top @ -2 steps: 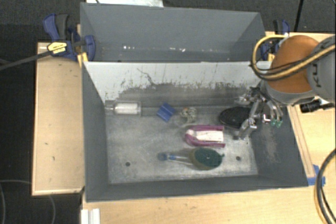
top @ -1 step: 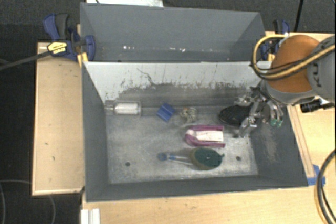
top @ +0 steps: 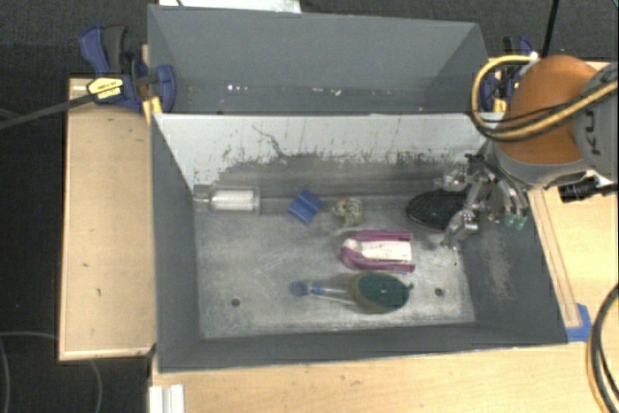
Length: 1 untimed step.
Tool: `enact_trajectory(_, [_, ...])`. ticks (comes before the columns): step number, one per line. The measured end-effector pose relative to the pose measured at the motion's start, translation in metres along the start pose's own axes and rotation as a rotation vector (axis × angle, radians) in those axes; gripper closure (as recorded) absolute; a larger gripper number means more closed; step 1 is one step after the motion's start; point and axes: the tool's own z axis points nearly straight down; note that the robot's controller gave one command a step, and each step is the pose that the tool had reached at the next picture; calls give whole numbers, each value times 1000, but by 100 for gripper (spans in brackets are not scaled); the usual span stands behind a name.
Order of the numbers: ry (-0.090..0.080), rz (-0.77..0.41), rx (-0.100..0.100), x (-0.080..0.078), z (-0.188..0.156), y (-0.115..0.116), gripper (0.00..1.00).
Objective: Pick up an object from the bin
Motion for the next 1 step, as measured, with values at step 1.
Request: enact_trajectory(1, [-3, -4, -1, -3, -105, 0, 100])
